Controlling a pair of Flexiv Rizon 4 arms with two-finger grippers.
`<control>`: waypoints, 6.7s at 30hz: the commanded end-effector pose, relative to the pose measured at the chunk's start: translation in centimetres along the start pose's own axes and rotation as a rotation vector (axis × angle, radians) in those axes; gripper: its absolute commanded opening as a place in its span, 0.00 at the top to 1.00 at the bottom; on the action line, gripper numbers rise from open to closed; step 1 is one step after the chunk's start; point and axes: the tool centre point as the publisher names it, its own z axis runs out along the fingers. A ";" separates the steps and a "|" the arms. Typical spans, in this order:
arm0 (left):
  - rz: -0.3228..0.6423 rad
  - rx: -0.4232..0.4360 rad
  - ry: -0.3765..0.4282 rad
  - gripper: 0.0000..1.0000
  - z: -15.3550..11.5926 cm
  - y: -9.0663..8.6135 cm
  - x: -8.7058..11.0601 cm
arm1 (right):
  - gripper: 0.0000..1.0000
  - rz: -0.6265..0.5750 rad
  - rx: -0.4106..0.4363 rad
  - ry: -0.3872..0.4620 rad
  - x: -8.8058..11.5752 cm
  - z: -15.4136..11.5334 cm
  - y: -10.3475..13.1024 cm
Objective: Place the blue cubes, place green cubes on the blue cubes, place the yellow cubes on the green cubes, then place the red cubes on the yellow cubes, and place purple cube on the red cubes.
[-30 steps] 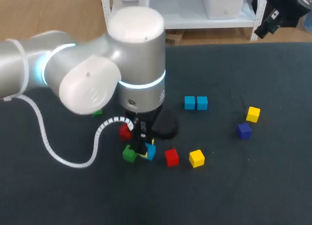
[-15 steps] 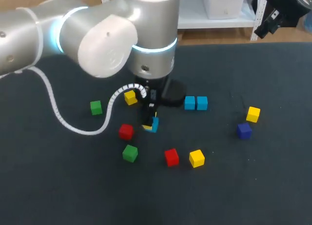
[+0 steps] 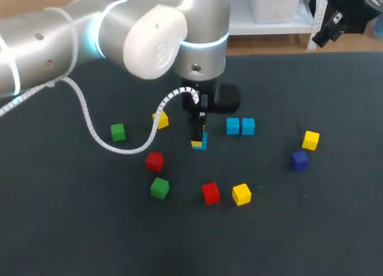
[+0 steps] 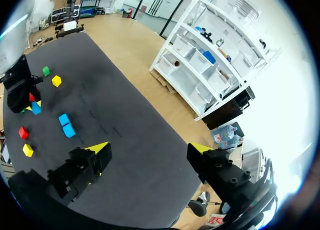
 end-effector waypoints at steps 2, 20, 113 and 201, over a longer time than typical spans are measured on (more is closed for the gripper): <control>-0.017 0.056 0.004 1.00 0.0 1.2 -0.6 | 0.00 0.002 0.008 -0.003 0.1 0.0 0.2; -0.056 0.013 0.013 1.00 0.5 5.2 -3.0 | 0.00 0.002 0.008 -0.003 0.1 0.0 0.2; -0.076 0.008 -0.027 0.58 2.8 8.6 -3.2 | 0.00 0.002 0.008 -0.003 0.1 0.0 0.2; 0.059 -0.042 0.022 0.00 2.4 -12.0 7.0 | 0.00 0.002 0.008 -0.003 0.1 0.0 0.2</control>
